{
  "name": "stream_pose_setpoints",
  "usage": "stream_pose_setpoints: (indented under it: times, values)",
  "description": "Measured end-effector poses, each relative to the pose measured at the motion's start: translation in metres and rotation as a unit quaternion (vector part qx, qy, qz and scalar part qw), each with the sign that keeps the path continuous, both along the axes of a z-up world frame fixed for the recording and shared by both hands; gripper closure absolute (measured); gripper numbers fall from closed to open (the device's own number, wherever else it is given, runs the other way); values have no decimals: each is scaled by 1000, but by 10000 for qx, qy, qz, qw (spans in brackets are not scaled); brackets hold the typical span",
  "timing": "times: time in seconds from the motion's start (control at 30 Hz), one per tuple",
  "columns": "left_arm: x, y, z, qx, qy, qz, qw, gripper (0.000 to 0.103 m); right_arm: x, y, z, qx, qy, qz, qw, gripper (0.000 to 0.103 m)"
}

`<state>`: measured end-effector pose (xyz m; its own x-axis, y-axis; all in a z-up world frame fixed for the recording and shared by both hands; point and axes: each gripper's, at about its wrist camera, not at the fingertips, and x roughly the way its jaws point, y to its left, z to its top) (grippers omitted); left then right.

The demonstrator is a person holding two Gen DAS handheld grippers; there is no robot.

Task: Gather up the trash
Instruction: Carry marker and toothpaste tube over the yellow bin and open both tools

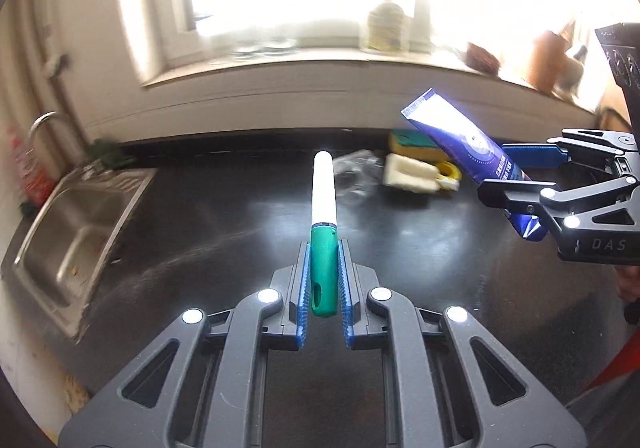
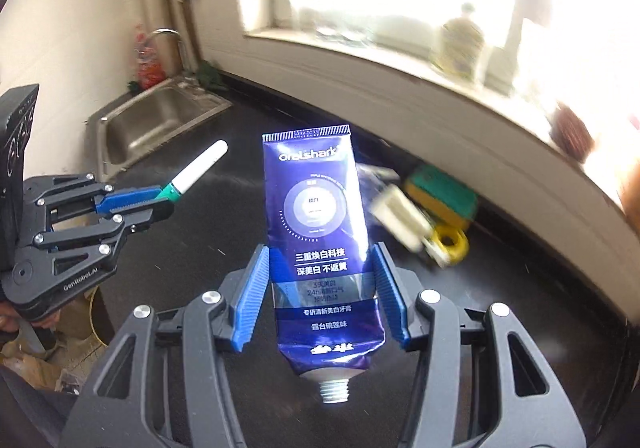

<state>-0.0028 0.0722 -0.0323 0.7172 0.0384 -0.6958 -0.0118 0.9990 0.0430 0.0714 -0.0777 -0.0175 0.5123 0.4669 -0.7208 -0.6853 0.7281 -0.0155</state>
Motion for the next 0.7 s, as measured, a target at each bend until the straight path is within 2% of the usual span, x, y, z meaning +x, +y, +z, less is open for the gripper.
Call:
stream_pose_setpoints:
  times: [0.13,0.27,0.43,0.6,0.7]
  values:
    - [-48,50,7,30,-39,784,9969,90,-18,69,10,86,-17,814,9966,51]
    - [-108,107,0,31,106,1711,9852,91,-53,147,4,75,138,1705,9852,51]
    - [-194,172,-27,-109,436,2881,9566,90,-120,245,-25,-49,587,2766,9592,51]
    - [-261,214,-70,-314,779,3647,9273,91,-182,321,-70,-339,1128,3480,9301,51]
    - [-293,233,-99,-502,934,3955,9123,91,-209,349,-98,-558,1338,3692,9180,51]
